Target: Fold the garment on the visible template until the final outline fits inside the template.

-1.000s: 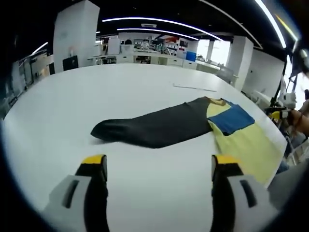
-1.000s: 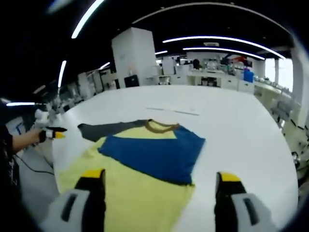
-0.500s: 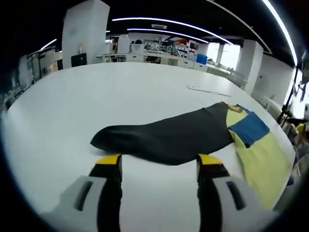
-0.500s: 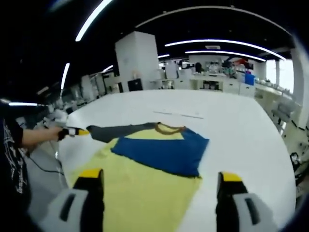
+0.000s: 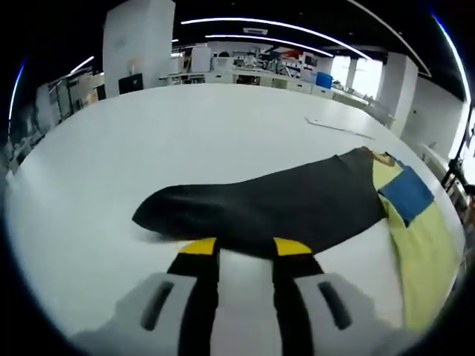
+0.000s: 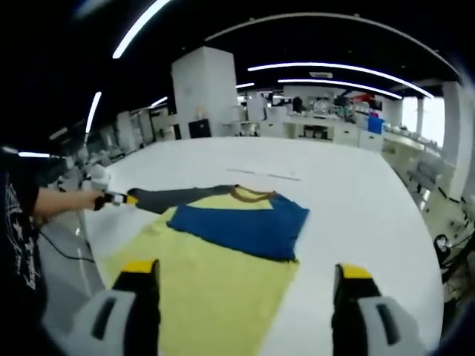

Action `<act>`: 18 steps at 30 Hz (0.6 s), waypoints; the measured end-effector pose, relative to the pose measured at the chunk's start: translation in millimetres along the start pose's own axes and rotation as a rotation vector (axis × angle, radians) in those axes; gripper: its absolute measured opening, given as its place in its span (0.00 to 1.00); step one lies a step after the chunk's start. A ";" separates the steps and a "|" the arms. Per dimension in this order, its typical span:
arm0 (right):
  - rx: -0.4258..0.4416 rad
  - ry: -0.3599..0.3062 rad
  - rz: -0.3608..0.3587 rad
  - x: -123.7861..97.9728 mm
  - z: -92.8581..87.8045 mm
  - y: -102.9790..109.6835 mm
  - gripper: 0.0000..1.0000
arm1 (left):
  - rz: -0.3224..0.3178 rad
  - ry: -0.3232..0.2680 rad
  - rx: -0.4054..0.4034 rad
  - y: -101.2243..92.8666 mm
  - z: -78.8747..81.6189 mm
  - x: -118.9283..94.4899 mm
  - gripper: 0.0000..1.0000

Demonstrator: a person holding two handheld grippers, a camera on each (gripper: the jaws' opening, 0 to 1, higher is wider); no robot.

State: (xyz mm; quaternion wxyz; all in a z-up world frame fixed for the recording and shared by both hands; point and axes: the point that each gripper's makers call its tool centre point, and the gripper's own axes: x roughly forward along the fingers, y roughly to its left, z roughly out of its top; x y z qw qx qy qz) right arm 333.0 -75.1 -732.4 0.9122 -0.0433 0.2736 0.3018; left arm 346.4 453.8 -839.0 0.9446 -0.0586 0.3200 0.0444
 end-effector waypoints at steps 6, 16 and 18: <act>-0.018 -0.001 -0.023 -3.0 4.4 -1.5 0.97 | 0.024 0.010 -0.037 3.8 4.2 10.9 0.18; -0.024 0.014 -0.020 0.4 1.4 2.6 0.96 | 0.012 -0.012 -0.021 8.9 17.3 23.9 0.00; -0.021 0.014 -0.020 0.2 1.0 1.7 0.96 | 0.011 -0.019 -0.012 11.8 19.6 26.4 0.00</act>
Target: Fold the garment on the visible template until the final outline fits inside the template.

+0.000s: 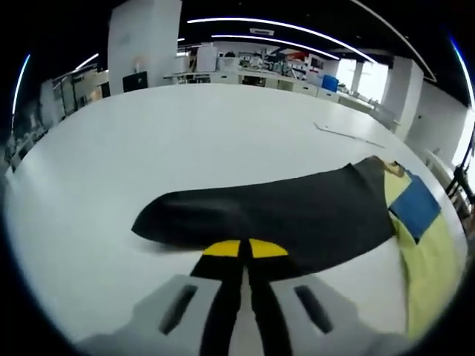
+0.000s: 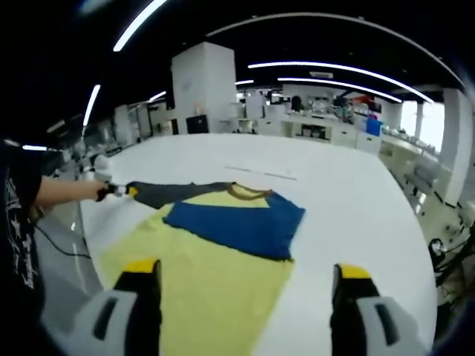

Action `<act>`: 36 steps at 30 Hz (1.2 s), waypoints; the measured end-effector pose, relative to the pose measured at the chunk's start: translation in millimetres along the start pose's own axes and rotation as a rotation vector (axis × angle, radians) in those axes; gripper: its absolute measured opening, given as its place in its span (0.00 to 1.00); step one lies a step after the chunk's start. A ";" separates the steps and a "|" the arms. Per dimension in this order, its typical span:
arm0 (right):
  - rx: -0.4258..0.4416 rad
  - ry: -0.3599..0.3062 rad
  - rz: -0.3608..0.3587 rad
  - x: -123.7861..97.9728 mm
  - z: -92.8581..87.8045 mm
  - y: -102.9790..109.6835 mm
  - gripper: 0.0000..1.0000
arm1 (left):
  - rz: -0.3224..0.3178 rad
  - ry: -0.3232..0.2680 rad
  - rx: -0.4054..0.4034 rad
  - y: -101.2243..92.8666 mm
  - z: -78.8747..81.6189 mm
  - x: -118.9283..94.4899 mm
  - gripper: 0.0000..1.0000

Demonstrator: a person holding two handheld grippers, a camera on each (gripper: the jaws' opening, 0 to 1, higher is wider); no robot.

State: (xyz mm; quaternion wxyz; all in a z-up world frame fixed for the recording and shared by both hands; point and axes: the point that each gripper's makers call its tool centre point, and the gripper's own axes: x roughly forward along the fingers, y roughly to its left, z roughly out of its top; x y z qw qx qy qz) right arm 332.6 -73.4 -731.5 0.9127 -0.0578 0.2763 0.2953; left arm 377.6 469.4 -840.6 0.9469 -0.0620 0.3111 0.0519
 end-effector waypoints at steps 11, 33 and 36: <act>0.011 0.007 -0.019 -1.5 -2.8 -5.5 0.96 | -0.003 -0.005 0.044 8.1 7.3 12.4 0.00; 0.004 0.006 0.008 0.4 -1.5 3.5 0.97 | -0.007 -0.096 -0.012 -26.8 28.7 -27.7 0.00; 0.003 0.004 0.011 0.0 -1.3 4.3 0.97 | -0.017 -0.113 -0.013 -31.0 37.1 -32.3 0.00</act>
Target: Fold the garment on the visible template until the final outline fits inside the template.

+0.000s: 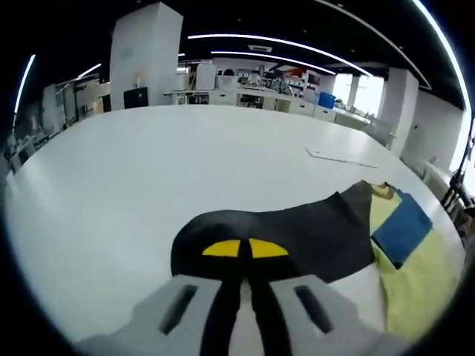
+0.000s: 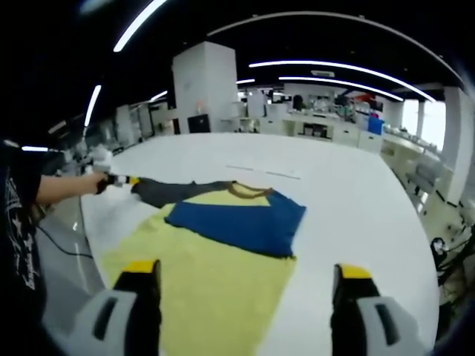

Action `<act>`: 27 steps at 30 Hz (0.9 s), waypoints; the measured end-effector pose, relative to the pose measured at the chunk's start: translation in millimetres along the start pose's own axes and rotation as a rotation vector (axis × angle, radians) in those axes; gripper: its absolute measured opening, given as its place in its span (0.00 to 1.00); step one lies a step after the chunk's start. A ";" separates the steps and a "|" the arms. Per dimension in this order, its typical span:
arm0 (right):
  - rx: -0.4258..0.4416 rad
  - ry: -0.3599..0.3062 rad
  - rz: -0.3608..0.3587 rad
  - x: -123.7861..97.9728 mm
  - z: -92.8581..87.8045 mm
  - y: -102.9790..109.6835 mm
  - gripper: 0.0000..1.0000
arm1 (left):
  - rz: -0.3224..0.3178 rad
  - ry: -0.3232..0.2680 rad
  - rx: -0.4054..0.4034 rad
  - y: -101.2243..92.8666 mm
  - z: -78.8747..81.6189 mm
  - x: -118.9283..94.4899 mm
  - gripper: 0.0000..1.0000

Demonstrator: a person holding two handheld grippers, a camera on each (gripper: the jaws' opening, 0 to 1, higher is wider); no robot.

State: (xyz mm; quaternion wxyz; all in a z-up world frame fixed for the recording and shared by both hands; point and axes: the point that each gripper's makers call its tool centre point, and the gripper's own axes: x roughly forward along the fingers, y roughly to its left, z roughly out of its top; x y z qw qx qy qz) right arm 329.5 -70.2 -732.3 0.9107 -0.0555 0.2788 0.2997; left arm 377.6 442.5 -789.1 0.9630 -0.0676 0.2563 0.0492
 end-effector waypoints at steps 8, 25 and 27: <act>0.000 0.002 0.006 -0.6 -1.0 0.9 0.97 | -0.035 -0.050 0.013 -16.6 27.0 -3.6 0.00; -0.004 -0.008 0.014 -3.1 -1.7 5.7 0.98 | -0.157 -0.129 0.006 -77.9 77.0 -0.6 0.00; -0.002 -0.009 0.015 -3.0 -2.3 5.6 0.98 | -0.173 -0.135 0.014 -85.8 81.7 0.8 0.00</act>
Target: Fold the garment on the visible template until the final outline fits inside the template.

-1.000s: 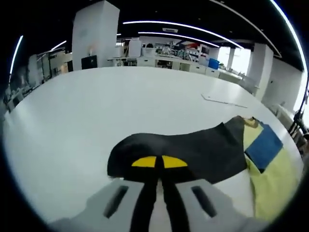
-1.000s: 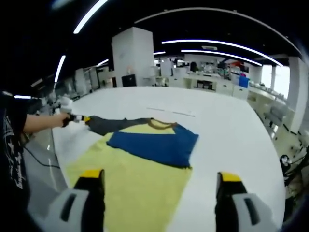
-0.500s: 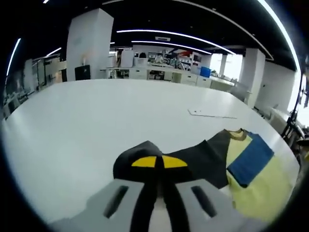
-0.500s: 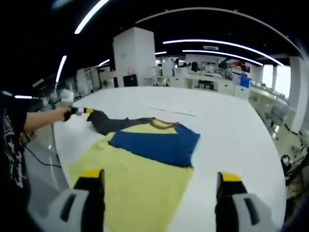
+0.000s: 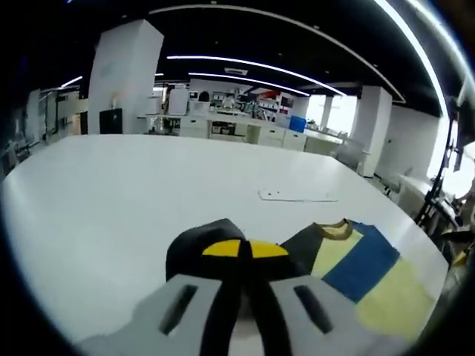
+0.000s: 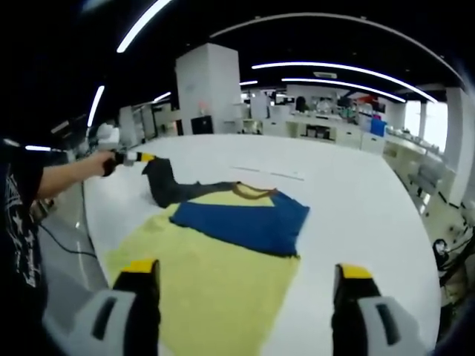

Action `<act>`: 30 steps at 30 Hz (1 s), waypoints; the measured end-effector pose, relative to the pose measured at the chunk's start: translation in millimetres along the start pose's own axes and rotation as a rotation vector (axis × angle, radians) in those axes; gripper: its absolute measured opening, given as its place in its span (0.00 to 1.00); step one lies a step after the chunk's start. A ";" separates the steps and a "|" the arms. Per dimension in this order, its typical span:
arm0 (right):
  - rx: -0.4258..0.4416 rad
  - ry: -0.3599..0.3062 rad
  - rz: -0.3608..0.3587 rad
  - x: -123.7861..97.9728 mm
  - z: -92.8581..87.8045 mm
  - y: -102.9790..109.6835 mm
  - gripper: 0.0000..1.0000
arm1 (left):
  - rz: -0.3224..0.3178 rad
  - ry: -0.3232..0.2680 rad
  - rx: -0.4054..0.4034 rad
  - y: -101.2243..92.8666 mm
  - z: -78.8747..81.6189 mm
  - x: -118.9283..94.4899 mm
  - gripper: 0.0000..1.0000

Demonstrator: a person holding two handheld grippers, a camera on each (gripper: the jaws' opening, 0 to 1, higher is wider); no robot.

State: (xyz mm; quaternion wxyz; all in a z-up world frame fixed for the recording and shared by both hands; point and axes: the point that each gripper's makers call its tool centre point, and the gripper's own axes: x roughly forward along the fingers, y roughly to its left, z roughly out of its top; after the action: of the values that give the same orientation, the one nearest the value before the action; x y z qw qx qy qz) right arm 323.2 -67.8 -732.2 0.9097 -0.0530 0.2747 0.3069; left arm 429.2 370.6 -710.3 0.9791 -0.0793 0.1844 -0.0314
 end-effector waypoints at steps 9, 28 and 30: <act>0.004 0.004 0.001 -1.3 -3.6 1.8 0.98 | -0.076 -0.031 0.003 -42.2 20.9 16.0 0.00; 0.027 0.011 -0.001 -2.1 -10.8 3.3 0.98 | -0.219 -0.034 0.101 -135.3 19.2 43.4 0.00; 0.030 0.013 -0.005 -2.9 -12.5 1.8 0.98 | -0.226 -0.029 0.111 -141.1 15.2 46.3 0.00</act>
State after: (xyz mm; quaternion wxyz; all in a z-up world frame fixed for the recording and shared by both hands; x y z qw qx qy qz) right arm 314.3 -71.2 -741.1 0.9093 -0.0420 0.2850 0.3003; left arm 473.4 229.6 -689.3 0.9748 -0.0455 0.1583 -0.1504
